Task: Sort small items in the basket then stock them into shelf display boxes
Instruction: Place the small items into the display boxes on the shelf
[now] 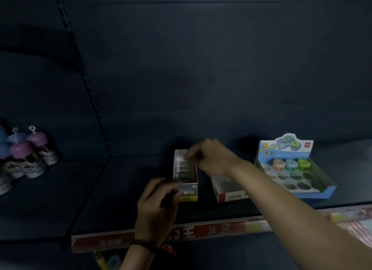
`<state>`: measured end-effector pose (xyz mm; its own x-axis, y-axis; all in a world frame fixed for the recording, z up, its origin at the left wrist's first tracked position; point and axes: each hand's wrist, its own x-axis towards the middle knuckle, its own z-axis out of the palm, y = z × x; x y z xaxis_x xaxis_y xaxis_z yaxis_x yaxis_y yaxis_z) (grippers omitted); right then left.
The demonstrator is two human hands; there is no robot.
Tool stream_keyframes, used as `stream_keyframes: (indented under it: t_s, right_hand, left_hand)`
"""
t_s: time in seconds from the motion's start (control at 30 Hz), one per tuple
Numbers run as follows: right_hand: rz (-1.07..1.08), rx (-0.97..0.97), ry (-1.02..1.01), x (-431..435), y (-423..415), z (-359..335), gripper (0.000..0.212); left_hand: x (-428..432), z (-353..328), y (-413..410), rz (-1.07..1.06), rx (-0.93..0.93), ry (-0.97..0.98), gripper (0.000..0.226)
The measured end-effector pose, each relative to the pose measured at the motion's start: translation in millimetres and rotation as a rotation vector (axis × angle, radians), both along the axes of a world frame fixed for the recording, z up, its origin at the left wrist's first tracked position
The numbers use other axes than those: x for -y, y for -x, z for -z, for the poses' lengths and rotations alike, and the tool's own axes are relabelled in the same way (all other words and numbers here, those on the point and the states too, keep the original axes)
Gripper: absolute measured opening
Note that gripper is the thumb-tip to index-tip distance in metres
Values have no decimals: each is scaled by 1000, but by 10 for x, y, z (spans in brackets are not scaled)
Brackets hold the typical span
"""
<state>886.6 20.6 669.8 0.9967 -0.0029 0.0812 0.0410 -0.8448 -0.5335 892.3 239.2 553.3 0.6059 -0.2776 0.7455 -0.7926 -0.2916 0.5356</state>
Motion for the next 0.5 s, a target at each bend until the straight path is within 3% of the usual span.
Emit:
stream_keyframes:
  t_s: [0.1,0.23,0.33,0.5]
  right_hand:
    - [124,227,-105,33,426,69,18]
    - [357,357,-131,99,1278,449,15]
    - [549,263,-102,174,2055,904,9]
    - [868,-151,-48,258,3629,1705,18]
  left_hand:
    - [1,-18,61,-41,-44,18,27]
    - [37,60,321,56,167,57,14]
    - [300,158,793,399,225,-72,15]
    - [952,666,1736,899,146,-624,11]
